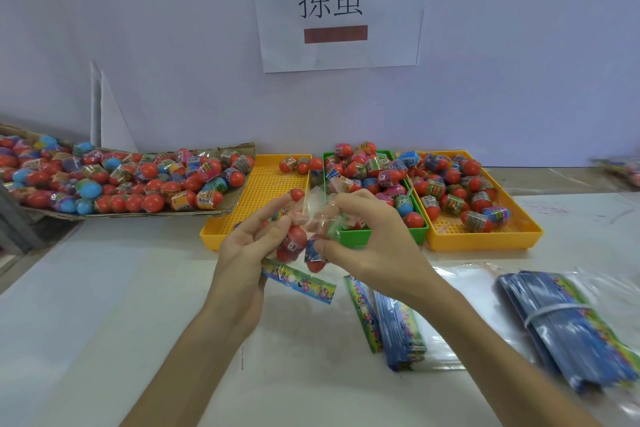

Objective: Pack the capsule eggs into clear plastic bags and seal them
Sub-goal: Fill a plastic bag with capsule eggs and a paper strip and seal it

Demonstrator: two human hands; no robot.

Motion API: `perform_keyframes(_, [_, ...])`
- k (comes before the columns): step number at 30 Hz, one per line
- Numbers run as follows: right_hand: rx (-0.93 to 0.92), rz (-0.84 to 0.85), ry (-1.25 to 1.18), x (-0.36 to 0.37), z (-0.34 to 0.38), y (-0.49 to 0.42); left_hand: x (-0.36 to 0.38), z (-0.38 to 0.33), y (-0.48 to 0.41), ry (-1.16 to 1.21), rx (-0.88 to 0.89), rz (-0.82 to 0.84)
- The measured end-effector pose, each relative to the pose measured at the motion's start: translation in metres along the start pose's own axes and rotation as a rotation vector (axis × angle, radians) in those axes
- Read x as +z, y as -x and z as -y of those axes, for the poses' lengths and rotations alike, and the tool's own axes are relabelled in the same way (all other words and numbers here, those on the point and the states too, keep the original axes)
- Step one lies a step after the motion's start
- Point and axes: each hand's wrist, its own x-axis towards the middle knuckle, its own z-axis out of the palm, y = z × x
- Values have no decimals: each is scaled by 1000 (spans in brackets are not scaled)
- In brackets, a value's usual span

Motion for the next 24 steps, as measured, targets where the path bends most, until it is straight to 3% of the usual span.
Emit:
perform_keyframes(8, [8, -182, -43, -12, 0, -4, -1, 0, -2, 21, -29, 19])
perform_keyframes(16, [37, -100, -80, -14, -4, -5, 0, 3, -2, -8, -168, 127])
perform_keyframes(22, [417, -64, -462, -7, -9, -7, 0, 1, -2, -4, -37, -13])
perform_keyframes(24, [447, -19, -439, -5, -11, -8, 0, 0, -1, -10, 0, -47])
